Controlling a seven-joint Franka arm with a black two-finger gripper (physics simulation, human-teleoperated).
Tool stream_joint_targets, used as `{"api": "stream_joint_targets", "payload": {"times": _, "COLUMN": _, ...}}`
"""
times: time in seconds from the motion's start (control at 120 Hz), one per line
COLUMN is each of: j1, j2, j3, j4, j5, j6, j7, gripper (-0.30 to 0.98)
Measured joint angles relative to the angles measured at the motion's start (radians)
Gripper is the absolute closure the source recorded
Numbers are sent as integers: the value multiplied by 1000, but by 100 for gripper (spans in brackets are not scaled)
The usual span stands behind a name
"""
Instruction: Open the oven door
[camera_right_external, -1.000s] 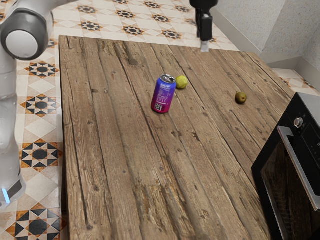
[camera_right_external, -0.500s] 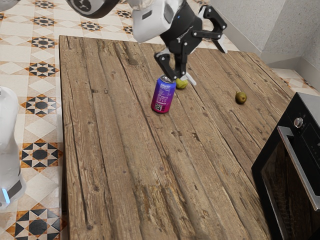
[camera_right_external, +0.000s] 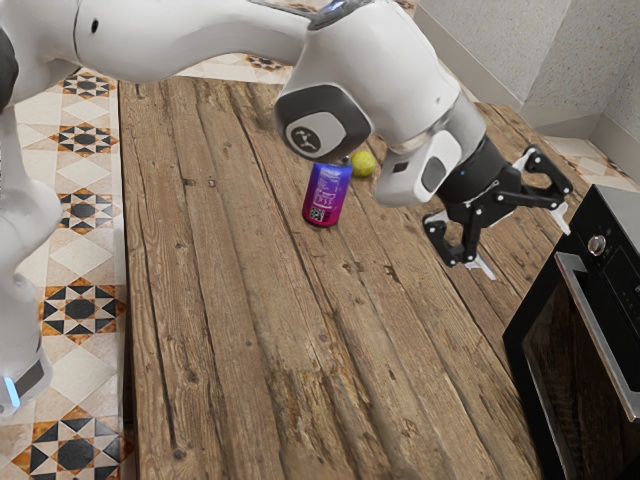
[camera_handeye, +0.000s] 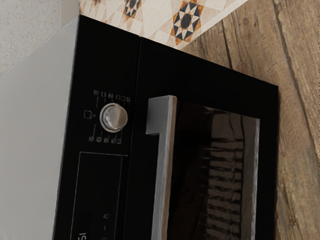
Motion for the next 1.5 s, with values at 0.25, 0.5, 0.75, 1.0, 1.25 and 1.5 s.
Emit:
{"api": "stream_joint_targets", "payload": {"times": 0.25, "j1": -77, "j2": 137, "j3": 81, "j4": 147, "j5": 1, "j6": -99, "j7": 81, "gripper": 0}}
{"api": "stream_joint_targets", "payload": {"times": 0.5, "j1": -65, "j2": 218, "j3": 126, "j4": 244, "j5": 5, "j6": -213, "j7": 111, "gripper": 0}}
{"api": "stream_joint_targets", "payload": {"times": 0.75, "j1": -66, "j2": 346, "j3": 140, "j4": 413, "j5": 14, "j6": -306, "j7": 104, "gripper": 0}}
{"api": "stream_joint_targets", "payload": {"times": 1.0, "j1": -58, "j2": 435, "j3": 180, "j4": 506, "j5": 13, "j6": -323, "j7": 97, "gripper": 0}}
{"api": "stream_joint_targets", "payload": {"times": 1.25, "j1": -47, "j2": 499, "j3": 191, "j4": 540, "j5": 10, "j6": -317, "j7": 93, "gripper": 0}}
{"api": "stream_joint_targets", "payload": {"times": 1.5, "j1": -46, "j2": 527, "j3": 191, "j4": 542, "j5": 9, "j6": -313, "j7": 90, "gripper": 0}}
